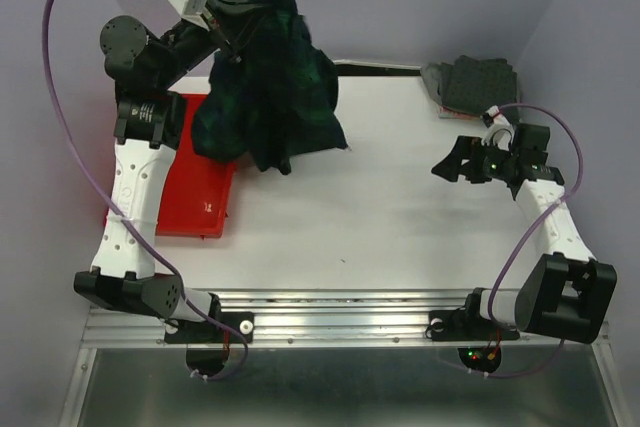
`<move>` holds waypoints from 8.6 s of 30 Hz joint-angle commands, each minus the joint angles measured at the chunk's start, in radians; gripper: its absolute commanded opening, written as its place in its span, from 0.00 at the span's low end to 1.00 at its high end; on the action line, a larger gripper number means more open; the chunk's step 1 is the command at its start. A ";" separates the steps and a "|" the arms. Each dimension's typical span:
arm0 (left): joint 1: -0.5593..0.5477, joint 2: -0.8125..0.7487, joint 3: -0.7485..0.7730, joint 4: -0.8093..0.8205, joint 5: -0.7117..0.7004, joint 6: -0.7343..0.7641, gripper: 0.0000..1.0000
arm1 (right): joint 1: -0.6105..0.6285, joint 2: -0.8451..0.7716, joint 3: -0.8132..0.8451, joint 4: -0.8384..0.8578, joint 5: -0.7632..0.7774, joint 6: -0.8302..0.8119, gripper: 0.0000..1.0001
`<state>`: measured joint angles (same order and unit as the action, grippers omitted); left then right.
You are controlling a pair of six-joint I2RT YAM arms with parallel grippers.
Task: Fold and stack the skirts
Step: Move the skirt to the center of the board, then flatten the skirt out
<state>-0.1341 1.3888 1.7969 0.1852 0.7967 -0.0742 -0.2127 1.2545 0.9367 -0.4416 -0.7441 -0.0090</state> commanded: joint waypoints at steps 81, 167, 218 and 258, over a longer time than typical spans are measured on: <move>-0.923 -0.037 -0.870 -0.544 -1.031 0.314 0.99 | 0.587 0.134 -0.004 0.070 0.721 -0.077 0.13; -0.142 0.491 0.402 0.178 -0.866 0.432 0.00 | 0.276 0.783 1.349 0.607 0.862 0.050 0.01; -0.650 -0.258 -0.826 -0.486 -0.395 0.656 0.84 | 0.276 0.192 0.186 -0.159 0.437 -0.914 0.82; -0.667 0.184 -0.886 -0.616 -0.556 0.829 0.41 | 0.300 0.493 0.320 -0.425 0.679 -0.632 0.42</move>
<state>-0.8028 1.6562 0.9554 -0.3252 0.2802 0.6659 0.0975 1.7977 1.2587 -0.8356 -0.1490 -0.5873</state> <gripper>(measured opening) 0.395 0.418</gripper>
